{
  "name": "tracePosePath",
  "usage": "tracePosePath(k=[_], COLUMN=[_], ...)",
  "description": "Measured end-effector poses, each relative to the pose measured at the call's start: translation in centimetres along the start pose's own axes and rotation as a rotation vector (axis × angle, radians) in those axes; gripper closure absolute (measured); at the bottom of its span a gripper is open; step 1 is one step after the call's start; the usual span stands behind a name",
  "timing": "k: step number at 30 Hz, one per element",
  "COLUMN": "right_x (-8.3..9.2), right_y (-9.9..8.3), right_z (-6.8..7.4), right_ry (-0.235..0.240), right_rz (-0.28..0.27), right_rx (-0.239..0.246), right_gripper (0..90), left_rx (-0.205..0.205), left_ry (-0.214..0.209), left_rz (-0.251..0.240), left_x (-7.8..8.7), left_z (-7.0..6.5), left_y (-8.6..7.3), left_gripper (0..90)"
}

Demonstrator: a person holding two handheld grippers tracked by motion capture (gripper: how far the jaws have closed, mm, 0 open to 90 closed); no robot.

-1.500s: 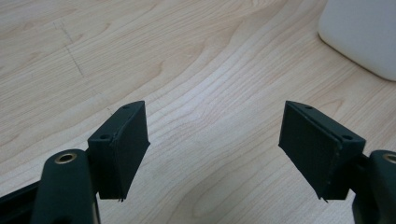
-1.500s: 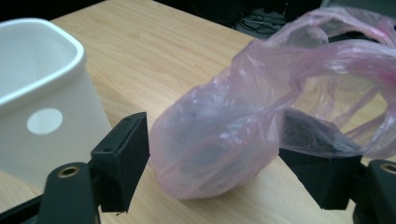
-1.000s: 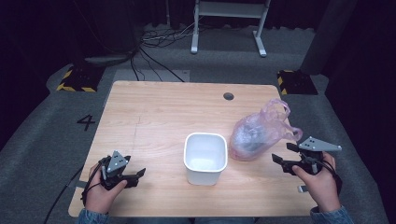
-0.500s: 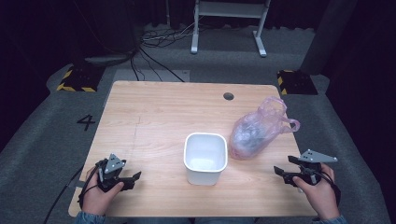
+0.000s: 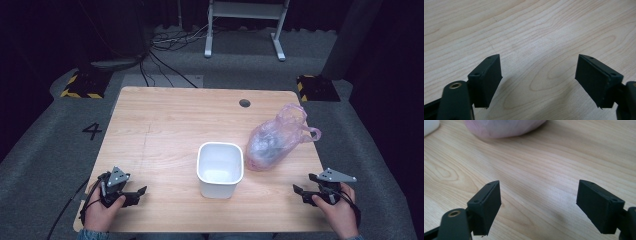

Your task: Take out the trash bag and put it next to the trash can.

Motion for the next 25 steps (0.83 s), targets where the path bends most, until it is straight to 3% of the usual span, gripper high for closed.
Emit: tracePosePath(k=[8, 11, 18, 25], right_x=[-1.1, -1.5, -1.7, -1.9], right_y=[-1.0, -1.3, -1.4, -1.3], right_z=[0.1, 0.0, 0.1, 0.1], right_ry=[-0.012, -0.019, -0.031, -0.033], right_rz=[0.002, 0.013, 0.016, 0.023], right_rx=[0.004, 0.010, -0.010, -0.022], right_gripper=[20.1, 20.0, 15.6, 13.6], left_rx=[-0.018, -0.022, 0.012, 0.002], left_ry=[0.032, 0.024, 0.003, 0.007], left_rz=[0.011, 0.015, 0.000, 0.003], left_x=[-0.4, -0.7, -1.0, -1.0], left_z=[0.4, 0.5, 0.5, 0.6], left_y=[-0.2, -0.2, -0.3, -0.3], left_gripper=[18.5, 18.6, 17.3, 16.5])
Point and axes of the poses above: each handheld gripper's, and its own axes: x roughly backward along the jaws, y roughly out of its top, z roughly to its left, the point moved 2 cm from there along -x, roughly forward along the jaws, and after that the axes turned 8 degrees about z, right-handed, at the moved point
